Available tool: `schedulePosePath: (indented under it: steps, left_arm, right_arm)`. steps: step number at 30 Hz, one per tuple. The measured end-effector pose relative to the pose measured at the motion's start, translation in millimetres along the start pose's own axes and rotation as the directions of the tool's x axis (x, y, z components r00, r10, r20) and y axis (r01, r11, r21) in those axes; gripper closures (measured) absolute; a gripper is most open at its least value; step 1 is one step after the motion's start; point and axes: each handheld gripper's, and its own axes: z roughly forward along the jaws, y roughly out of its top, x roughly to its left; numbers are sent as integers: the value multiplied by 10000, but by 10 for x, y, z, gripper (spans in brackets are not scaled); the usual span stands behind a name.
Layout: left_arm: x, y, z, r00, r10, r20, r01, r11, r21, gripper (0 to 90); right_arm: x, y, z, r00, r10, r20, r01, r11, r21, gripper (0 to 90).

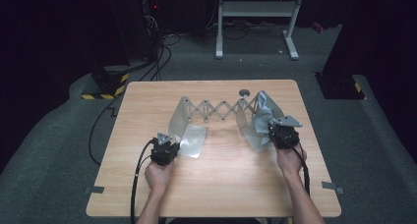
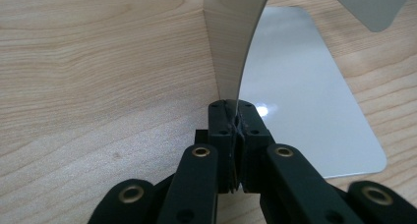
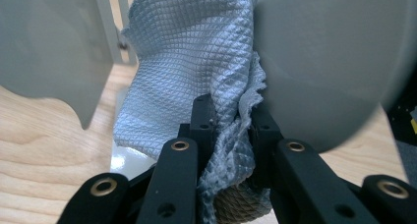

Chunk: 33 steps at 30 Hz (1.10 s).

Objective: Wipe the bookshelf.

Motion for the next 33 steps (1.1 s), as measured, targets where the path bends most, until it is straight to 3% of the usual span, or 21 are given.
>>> schedulePosePath:
  steps: [8,16,22,33]
  left_arm:
    - [1,0,0,10000,-12,12,12,10000,-2,867]
    - [2,0,1,10000,-31,31,31,10000,-5,867]
    - [3,0,1,10000,-42,50,42,10000,-3,867]
    - [6,0,1,10000,-59,76,59,10000,-4,868]
  right_arm:
    - [47,-135,268,9998,-28,-175,44,9962,875,783]
    - [64,-205,423,9997,-16,-258,53,9896,1435,783]
    - [26,-163,367,9994,192,-302,-153,9922,1234,783]
    - [-45,122,81,9999,132,-100,-129,9997,208,782]
